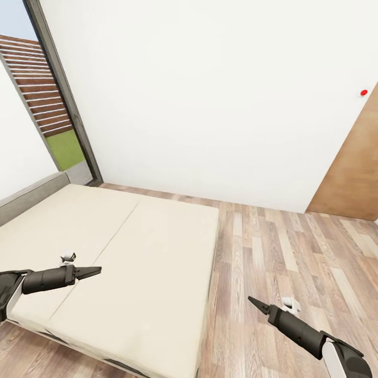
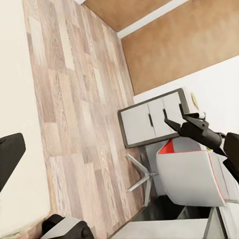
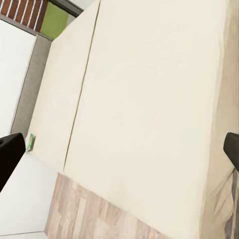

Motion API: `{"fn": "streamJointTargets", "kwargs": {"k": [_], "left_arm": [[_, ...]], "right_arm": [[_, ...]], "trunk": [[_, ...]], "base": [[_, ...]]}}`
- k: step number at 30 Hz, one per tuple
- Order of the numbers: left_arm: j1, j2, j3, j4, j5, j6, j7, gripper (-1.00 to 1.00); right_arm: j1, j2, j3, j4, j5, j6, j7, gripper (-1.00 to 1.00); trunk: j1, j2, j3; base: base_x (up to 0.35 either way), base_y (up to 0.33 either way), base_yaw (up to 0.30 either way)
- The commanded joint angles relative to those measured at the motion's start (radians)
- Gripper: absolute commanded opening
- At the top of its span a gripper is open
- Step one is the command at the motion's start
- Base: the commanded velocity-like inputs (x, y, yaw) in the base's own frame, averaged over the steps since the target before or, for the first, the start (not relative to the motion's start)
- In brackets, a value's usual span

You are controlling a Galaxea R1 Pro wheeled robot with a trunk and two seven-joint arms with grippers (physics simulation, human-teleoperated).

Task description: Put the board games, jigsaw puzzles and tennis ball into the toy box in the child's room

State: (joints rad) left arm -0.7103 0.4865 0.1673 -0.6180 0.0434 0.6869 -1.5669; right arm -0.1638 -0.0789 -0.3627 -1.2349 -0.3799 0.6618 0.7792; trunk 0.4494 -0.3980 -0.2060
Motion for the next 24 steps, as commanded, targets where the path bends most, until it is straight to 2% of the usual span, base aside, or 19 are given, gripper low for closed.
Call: {"fn": "streamJointTargets", "kwargs": {"k": [1, 7, 17, 24], "left_arm": [[-0.001, 0.000, 0.000, 0.000, -0.001, 0.010, -0.004, 1.00], [0.000, 0.002, 0.000, 0.000, -0.001, 0.007, -0.004, 1.00], [0.000, 0.006, 0.000, 0.000, -0.002, 0.006, -0.004, 1.00], [0.000, 0.006, 0.000, 0.000, -0.002, 0.006, -0.004, 1.00]], "right_arm": [[-0.001, -0.001, -0.001, 0.002, -0.005, 0.004, 0.001, 1.00], [-0.002, -0.006, -0.002, 0.009, -0.009, -0.002, 0.005, 1.00], [-0.003, -0.003, -0.001, 0.011, -0.011, 0.000, 0.005, 1.00], [-0.003, 0.000, -0.002, 0.011, -0.011, -0.003, 0.008, 1.00]], "trunk": [[0.001, -0.002, -0.002], [0.001, -0.002, -0.006], [0.001, -0.002, -0.018], [0.001, -0.002, -0.021]], "base": [[0.000, 0.036, -0.005], [0.000, 0.156, -0.087], [0.000, 0.245, -0.166], [0.058, 0.230, -0.047]]}}
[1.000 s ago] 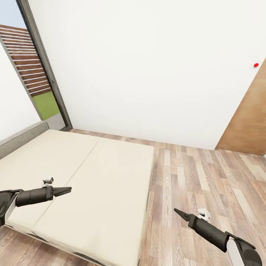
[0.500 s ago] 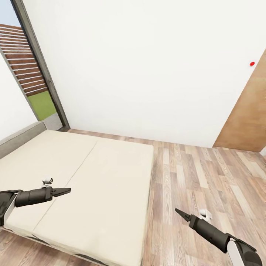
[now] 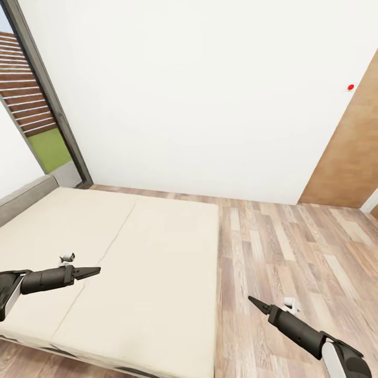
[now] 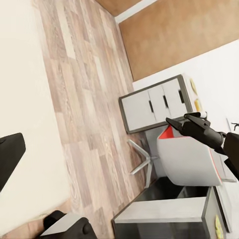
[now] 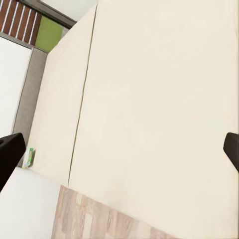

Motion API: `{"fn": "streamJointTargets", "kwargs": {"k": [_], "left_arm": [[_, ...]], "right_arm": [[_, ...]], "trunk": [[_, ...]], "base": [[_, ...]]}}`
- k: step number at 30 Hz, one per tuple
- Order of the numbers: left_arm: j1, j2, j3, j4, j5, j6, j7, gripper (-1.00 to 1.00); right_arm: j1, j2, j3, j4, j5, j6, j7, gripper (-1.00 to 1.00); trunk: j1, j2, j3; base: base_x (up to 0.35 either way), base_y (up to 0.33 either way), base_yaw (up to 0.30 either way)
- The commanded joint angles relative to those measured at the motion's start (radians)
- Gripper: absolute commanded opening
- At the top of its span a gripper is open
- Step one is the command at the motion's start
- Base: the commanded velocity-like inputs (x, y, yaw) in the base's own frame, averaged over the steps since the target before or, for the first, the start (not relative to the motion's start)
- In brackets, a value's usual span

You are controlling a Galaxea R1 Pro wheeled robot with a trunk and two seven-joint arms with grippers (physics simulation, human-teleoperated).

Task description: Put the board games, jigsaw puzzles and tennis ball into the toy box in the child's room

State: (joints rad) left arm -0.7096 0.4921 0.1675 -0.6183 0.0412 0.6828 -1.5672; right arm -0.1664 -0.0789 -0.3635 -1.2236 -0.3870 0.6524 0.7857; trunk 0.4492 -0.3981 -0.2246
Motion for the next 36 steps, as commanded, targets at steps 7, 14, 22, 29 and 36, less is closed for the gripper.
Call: {"fn": "streamJointTargets", "kwargs": {"k": [7, 14, 22, 29, 36], "left_arm": [[-0.001, 0.000, 0.000, 0.000, 0.000, 0.011, -0.004, 1.00], [-0.001, 0.000, 0.000, 0.000, 0.000, 0.009, -0.004, 1.00], [-0.001, 0.000, 0.000, 0.000, 0.000, 0.009, -0.004, 1.00], [-0.001, 0.000, 0.000, 0.000, 0.000, 0.009, -0.004, 1.00], [-0.001, 0.000, 0.000, 0.000, 0.000, 0.009, -0.004, 1.00]], "right_arm": [[-0.001, 0.001, -0.001, -0.001, -0.006, 0.006, 0.005, 1.00], [-0.001, 0.002, -0.001, -0.001, -0.005, 0.004, 0.000, 1.00], [-0.001, 0.003, 0.003, -0.001, 0.004, 0.000, -0.010, 1.00], [-0.001, 0.003, 0.001, -0.001, -0.004, 0.002, -0.006, 1.00], [0.002, 0.002, 0.001, -0.008, -0.009, 0.013, -0.003, 1.00]], "trunk": [[0.001, -0.002, -0.002], [0.001, -0.002, -0.002], [0.001, -0.002, -0.002], [0.001, -0.002, -0.002], [0.001, -0.002, -0.002]], "base": [[0.075, 0.093, -0.007], [0.012, 0.013, -0.001], [0.001, 0.002, 0.000], [0.000, 0.000, 0.000], [0.000, 0.058, -0.025]]}}
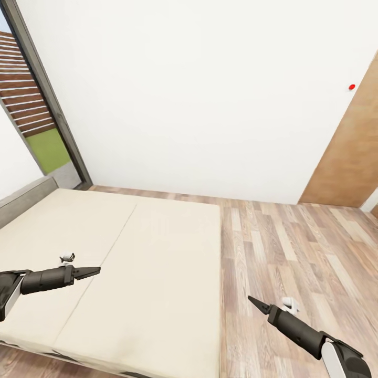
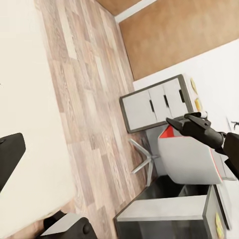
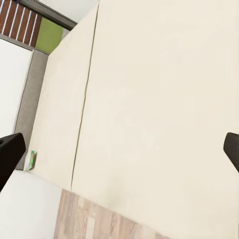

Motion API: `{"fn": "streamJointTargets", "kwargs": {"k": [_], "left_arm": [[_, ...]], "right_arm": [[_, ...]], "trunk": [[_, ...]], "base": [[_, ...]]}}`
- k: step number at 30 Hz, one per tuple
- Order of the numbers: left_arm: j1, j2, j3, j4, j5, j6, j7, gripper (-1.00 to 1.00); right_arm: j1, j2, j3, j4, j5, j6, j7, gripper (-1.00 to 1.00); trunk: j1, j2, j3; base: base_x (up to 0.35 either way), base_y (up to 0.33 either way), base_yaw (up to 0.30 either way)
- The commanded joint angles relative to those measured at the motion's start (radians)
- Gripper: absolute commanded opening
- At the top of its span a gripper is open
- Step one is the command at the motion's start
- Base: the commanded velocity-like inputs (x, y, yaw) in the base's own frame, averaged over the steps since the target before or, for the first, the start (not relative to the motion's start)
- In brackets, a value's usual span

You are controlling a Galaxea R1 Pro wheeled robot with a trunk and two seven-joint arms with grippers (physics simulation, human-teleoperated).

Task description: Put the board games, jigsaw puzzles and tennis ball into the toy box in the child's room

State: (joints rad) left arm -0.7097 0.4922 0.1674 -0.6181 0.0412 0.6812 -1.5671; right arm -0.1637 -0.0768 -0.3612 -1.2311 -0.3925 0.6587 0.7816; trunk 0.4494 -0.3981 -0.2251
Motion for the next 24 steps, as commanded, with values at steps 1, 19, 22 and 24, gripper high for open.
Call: {"fn": "streamJointTargets", "kwargs": {"k": [1, 19, 22, 24], "left_arm": [[-0.001, 0.000, 0.000, 0.000, 0.000, 0.011, -0.004, 1.00], [-0.001, 0.000, 0.000, 0.000, 0.000, 0.011, -0.004, 1.00], [-0.001, 0.000, 0.000, 0.000, 0.000, 0.011, -0.004, 1.00], [-0.001, 0.000, 0.000, 0.000, 0.000, 0.012, -0.004, 1.00]], "right_arm": [[-0.001, 0.000, -0.001, -0.001, -0.004, 0.007, 0.002, 1.00], [0.001, 0.000, -0.005, -0.004, -0.006, 0.009, 0.001, 1.00], [0.001, 0.000, -0.005, -0.004, -0.006, 0.009, 0.001, 1.00], [0.001, 0.000, -0.005, -0.004, -0.006, 0.010, 0.001, 1.00]], "trunk": [[0.001, -0.002, -0.002], [0.001, -0.002, -0.002], [0.001, -0.002, -0.002], [0.001, -0.002, -0.002]], "base": [[0.000, 0.187, -0.132], [0.028, 0.101, -0.127], [0.002, 0.136, -0.017], [0.001, 0.215, -0.087]]}}
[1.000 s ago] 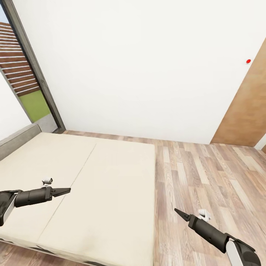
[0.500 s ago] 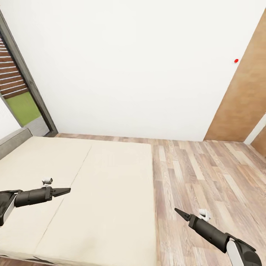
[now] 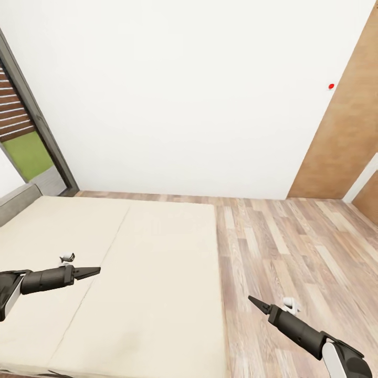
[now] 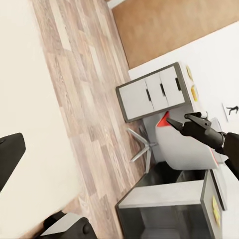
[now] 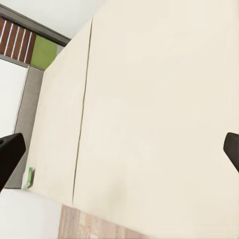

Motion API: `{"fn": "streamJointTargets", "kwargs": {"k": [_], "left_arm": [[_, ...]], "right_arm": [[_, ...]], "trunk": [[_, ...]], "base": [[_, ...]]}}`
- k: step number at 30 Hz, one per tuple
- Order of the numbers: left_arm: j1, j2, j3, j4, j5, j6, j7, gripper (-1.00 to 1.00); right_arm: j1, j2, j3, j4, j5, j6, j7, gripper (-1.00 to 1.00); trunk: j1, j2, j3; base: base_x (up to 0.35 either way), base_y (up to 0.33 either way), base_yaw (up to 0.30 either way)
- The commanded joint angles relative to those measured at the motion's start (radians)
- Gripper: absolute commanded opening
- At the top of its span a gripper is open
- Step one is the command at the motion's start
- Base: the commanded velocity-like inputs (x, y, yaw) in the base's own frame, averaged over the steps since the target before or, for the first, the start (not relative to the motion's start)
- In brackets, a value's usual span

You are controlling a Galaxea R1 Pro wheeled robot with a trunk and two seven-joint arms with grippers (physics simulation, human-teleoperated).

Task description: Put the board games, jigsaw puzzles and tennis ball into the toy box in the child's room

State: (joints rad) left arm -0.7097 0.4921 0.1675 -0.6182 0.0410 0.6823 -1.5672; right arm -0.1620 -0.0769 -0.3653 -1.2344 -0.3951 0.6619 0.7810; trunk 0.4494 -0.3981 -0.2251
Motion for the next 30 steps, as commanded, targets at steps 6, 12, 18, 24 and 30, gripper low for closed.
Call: {"fn": "streamJointTargets", "kwargs": {"k": [6, 12, 18, 24, 30], "left_arm": [[-0.001, 0.001, 0.000, 0.000, 0.000, 0.011, -0.004, 1.00], [-0.001, 0.001, 0.000, 0.000, 0.000, 0.011, -0.004, 1.00], [-0.001, 0.001, 0.000, 0.000, 0.000, 0.011, -0.004, 1.00], [-0.001, 0.001, 0.000, 0.000, 0.000, 0.010, -0.004, 1.00], [-0.001, 0.002, 0.000, 0.000, 0.000, 0.011, -0.004, 1.00]], "right_arm": [[-0.001, 0.001, 0.000, -0.001, -0.004, 0.006, 0.002, 1.00], [-0.001, 0.000, 0.000, 0.000, -0.004, 0.006, 0.001, 1.00], [-0.001, 0.000, 0.000, 0.001, -0.004, 0.005, 0.001, 1.00], [-0.001, 0.000, -0.001, 0.004, -0.004, 0.005, 0.002, 1.00], [-0.001, 0.000, -0.001, 0.005, -0.004, 0.005, 0.002, 1.00]], "trunk": [[0.001, -0.002, -0.002], [0.001, -0.002, -0.002], [0.001, -0.002, -0.002], [0.001, -0.002, -0.002], [0.001, -0.002, -0.002]], "base": [[0.000, 0.245, -0.074], [0.000, 0.238, -0.015], [0.000, 0.235, -0.003], [0.000, 0.234, -0.001], [0.000, 0.234, 0.000]]}}
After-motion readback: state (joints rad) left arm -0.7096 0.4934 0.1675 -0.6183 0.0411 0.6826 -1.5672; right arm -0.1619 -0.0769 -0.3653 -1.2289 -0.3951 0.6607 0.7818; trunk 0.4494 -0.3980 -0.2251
